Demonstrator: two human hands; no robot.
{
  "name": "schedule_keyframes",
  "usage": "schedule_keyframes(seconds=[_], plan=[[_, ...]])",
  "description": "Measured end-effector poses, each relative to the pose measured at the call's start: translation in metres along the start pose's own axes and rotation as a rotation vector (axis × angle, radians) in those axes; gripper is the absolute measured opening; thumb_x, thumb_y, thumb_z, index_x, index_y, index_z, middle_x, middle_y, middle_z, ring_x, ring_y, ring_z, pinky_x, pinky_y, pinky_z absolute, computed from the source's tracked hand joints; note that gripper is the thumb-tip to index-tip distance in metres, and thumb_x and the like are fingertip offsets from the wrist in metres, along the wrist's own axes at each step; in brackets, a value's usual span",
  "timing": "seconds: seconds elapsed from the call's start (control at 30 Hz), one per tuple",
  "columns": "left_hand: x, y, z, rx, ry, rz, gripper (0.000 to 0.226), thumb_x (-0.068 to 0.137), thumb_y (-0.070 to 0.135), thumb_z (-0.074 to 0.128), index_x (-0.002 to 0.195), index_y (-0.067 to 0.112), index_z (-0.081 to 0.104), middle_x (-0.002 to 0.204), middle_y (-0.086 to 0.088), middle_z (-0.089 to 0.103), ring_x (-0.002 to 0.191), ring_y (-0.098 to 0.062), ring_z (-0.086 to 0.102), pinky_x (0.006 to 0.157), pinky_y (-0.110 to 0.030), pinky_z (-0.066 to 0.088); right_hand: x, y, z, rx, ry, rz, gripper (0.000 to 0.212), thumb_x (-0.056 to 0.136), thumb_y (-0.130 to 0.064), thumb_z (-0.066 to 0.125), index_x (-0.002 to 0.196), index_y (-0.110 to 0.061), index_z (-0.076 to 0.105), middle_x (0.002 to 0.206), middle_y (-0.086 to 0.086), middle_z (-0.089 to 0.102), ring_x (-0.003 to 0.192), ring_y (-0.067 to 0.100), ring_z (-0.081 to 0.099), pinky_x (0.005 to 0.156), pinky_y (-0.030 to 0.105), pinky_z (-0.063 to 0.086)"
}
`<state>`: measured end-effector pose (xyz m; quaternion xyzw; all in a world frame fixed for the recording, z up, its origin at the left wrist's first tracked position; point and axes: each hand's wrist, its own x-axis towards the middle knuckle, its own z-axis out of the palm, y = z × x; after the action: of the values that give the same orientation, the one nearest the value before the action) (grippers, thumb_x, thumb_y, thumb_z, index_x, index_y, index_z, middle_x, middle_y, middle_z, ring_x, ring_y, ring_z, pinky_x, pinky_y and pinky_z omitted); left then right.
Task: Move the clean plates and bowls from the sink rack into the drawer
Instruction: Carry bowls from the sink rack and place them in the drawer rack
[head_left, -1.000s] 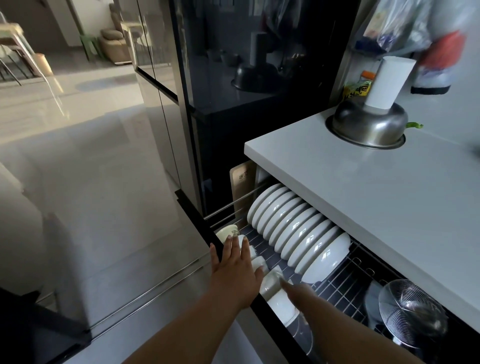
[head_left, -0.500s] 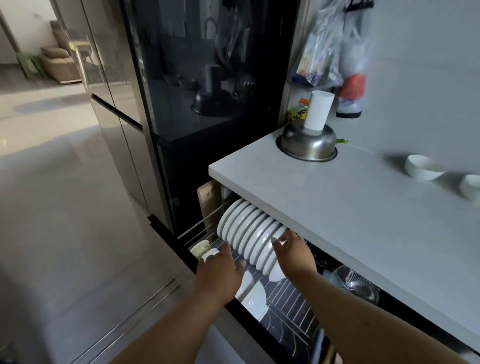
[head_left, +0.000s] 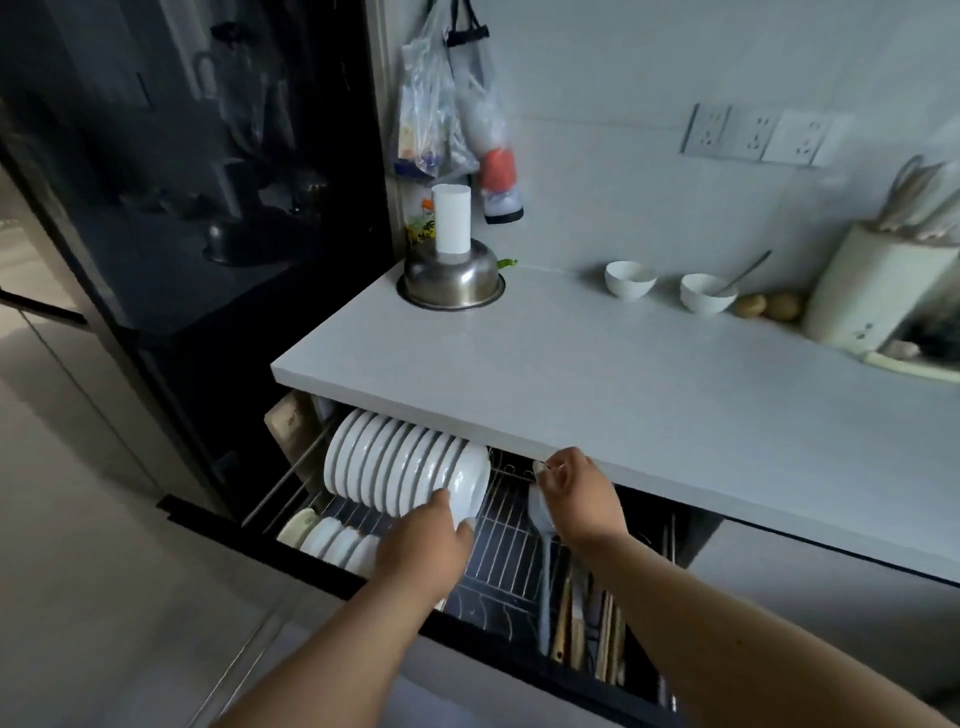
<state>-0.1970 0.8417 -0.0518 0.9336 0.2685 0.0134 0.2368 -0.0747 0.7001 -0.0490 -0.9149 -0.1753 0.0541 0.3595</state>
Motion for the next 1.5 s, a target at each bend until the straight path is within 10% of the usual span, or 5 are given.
schedule_keyframes(seconds=[0.63, 1.1, 1.27, 1.5], plan=[[-0.019, 0.267, 0.094, 0.124, -0.150, 0.436, 0.034, 0.098, 0.043, 0.037, 0.115, 0.015, 0.046, 0.106, -0.005, 0.067, 0.099, -0.028, 0.062, 0.075, -0.033, 0.046, -0.067, 0.212, -0.233, -0.044, 0.384, 0.427, 0.033, 0.094, -0.046, 0.045, 0.110, -0.019, 0.054, 0.106, -0.001, 0.062, 0.083, 0.016, 0.055, 0.069, 0.027, 0.039], [-0.105, 0.541, 0.235, 0.089, -0.272, 0.792, 0.043, 0.098, 0.042, 0.038, 0.131, 0.015, 0.043, 0.132, -0.004, 0.051, 0.116, -0.023, 0.054, 0.088, -0.033, 0.046, -0.186, 0.427, -0.434, -0.101, 0.707, 0.790, 0.036, 0.096, -0.045, 0.043, 0.111, -0.015, 0.055, 0.111, 0.006, 0.063, 0.095, 0.025, 0.061, 0.072, 0.029, 0.042], [-0.136, 0.597, 0.278, 0.220, -0.375, 0.929, 0.077, 0.096, 0.055, 0.037, 0.153, 0.015, 0.006, 0.160, -0.013, 0.005, 0.147, -0.030, 0.008, 0.120, -0.042, 0.013, -0.231, 0.472, -0.475, -0.130, 0.809, 0.885, 0.035, 0.095, -0.043, 0.045, 0.108, -0.013, 0.057, 0.102, 0.006, 0.065, 0.084, 0.023, 0.060, 0.068, 0.030, 0.043], [-0.161, 0.640, 0.327, 0.439, -0.482, 1.144, 0.095, 0.087, 0.074, 0.026, 0.151, 0.021, -0.020, 0.156, -0.010, -0.028, 0.142, -0.026, -0.030, 0.115, -0.050, -0.018, -0.281, 0.515, -0.487, -0.094, 0.868, 1.083, 0.030, 0.094, -0.045, 0.045, 0.088, -0.016, 0.052, 0.080, 0.003, 0.062, 0.068, 0.020, 0.059, 0.059, 0.033, 0.045]])
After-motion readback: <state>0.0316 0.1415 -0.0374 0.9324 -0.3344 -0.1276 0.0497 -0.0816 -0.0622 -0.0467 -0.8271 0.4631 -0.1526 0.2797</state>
